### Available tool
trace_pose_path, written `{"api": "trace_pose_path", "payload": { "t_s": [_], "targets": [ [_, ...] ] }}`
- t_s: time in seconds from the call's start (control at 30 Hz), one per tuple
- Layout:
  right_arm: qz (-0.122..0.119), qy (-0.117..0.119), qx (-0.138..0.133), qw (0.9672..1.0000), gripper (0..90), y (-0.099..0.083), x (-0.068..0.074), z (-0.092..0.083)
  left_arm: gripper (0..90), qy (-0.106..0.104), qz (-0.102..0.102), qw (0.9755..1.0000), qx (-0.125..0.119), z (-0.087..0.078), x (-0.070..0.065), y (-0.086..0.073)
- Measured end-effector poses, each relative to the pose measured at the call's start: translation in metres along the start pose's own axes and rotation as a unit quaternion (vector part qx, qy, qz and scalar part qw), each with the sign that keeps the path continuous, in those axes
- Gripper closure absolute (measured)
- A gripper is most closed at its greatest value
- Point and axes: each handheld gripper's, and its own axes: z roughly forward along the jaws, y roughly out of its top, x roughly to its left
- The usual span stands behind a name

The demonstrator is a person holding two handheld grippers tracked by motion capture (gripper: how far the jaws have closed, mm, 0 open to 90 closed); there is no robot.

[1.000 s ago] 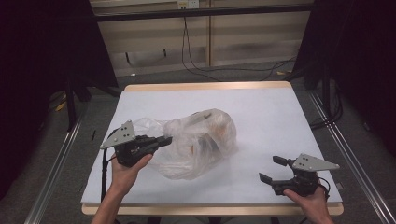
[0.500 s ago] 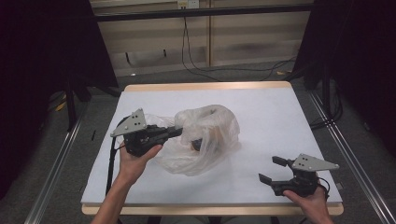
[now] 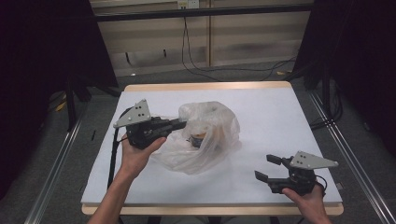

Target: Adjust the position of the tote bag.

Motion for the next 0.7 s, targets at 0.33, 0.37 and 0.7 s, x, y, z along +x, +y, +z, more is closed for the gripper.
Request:
{"api": "trace_pose_path", "payload": {
  "t_s": [0.33, 0.37, 0.7],
  "targets": [
    [-0.034, 0.027, 0.002, 0.999, 29.7, 0.033, 0.007, 0.008, 90.0, -0.005, 0.001, 1.0, -0.004, 0.014, -0.001, 0.015],
    [-0.035, 0.033, 0.0, 0.9988, 29.7, 0.037, 0.007, 0.01, 90.0, -0.008, 0.002, 1.0, -0.003, 0.016, -0.001, 0.018],
    [-0.048, 0.055, -0.016, 0.9972, 34.1, 0.07, 0.011, 0.023, 90.0, -0.019, 0.021, 0.9996, -0.006, 0.03, -0.004, 0.038]
  ]
}}
